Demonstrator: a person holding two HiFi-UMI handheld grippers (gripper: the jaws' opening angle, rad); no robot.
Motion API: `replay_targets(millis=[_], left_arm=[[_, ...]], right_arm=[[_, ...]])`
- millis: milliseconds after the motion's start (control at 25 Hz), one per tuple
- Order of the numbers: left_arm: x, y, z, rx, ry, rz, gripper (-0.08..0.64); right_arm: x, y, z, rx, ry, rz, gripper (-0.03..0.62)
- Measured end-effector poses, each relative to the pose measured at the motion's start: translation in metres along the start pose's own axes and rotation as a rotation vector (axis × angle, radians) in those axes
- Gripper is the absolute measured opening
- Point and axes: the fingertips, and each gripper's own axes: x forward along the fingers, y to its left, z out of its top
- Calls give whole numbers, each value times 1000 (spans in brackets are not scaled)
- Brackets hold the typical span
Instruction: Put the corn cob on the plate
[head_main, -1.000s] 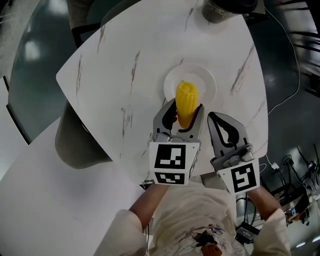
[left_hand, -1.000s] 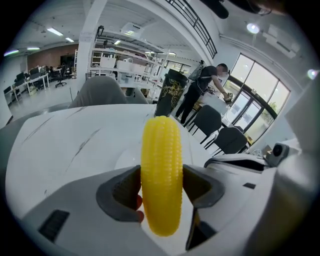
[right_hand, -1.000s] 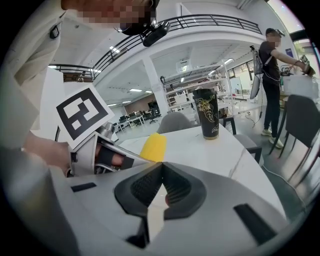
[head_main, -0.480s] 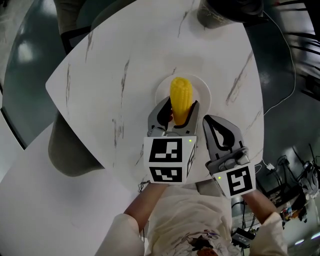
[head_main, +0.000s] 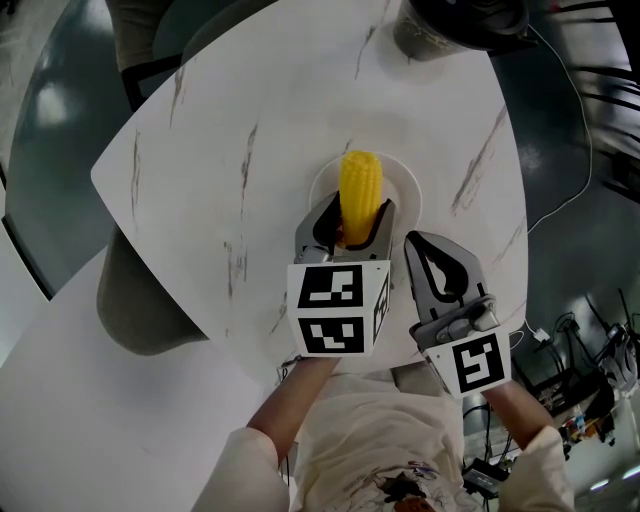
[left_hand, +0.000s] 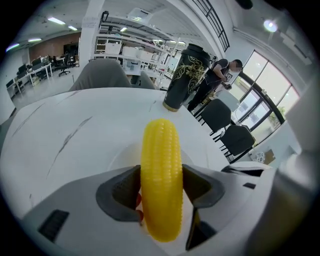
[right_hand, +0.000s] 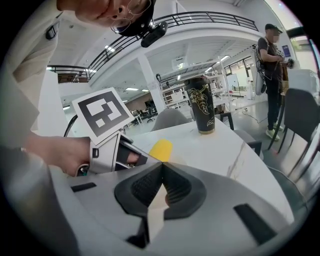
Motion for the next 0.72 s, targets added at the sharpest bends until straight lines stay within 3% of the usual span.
replay_targets(millis=[240,720], left_arm=[[-5,-2,10,59,-51,28,261],[-55,-20,11,51,-126,15,261]], right_arm=[[-4,-1,-1,-3,-1,1,3],[-33,0,27,-80,-57,-11,3]])
